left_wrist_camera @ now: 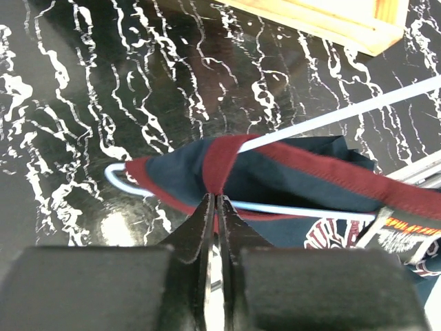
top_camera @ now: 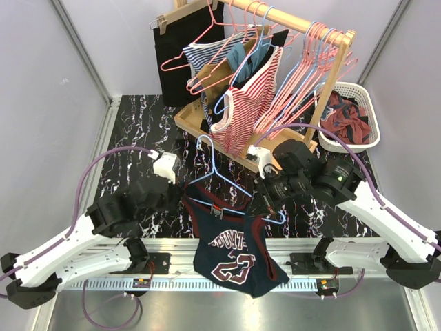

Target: Remove the tank top from the hanger

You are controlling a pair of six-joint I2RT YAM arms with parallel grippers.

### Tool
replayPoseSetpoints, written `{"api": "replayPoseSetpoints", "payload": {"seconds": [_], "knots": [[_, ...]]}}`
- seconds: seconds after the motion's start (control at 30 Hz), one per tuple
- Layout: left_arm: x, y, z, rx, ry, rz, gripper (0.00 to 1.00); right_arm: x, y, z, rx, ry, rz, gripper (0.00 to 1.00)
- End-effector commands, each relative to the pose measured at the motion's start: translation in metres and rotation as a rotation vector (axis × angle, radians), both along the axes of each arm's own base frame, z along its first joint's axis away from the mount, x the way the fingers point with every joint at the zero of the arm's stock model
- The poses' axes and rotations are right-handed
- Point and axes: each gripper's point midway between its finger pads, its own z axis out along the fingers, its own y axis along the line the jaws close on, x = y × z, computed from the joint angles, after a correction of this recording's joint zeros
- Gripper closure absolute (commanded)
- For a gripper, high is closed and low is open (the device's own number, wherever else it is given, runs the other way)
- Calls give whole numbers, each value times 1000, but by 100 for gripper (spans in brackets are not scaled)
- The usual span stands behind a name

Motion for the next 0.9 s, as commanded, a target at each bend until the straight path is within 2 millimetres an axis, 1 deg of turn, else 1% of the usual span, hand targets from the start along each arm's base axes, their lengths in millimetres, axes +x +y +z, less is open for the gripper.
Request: {"api": "replayPoseSetpoints", "payload": {"seconds": [0.0,0.1,0.2,0.27,0.37,0.4,0.47,0.5,0.53,0.57,0.6,0.63,0.73,0.8,0.87], "knots": [[2,11,1,-9,-22,54,100,1,2,12,59,-49,-6,100],[2,16,-1,4,-24,67,100,1,0,11,54,-53,-15,100],[3,24,-3,29,-28,91,100,-7,-3,15,69,-40,14,100],[2,27,1,26,-39,93,100,-13,-5,16,76,-33,38,100],[4,37,4,57,-56,116,100,-25,-13,14,70,-10,75,100],[3,42,3,73,-55,124,100,-33,-15,16,78,13,105,100],[5,51,5,88,-62,156,100,-45,-21,25,115,11,141,100],[5,53,11,71,-81,154,100,-50,-25,29,125,14,154,100],[5,55,13,66,-85,157,100,-54,-30,38,149,-10,152,100],[5,58,16,63,-91,164,100,-54,-34,41,153,-23,142,100],[5,59,19,59,-93,162,100,-54,-40,42,141,-33,124,100],[5,59,20,57,-87,159,100,-58,-45,48,159,-52,128,100],[5,61,22,72,-78,151,100,-68,-57,54,172,-57,131,100],[4,58,22,72,-67,134,100,-66,-64,56,169,-86,98,100],[0,50,19,54,-46,91,100,-68,-67,62,211,-112,90,100]]}}
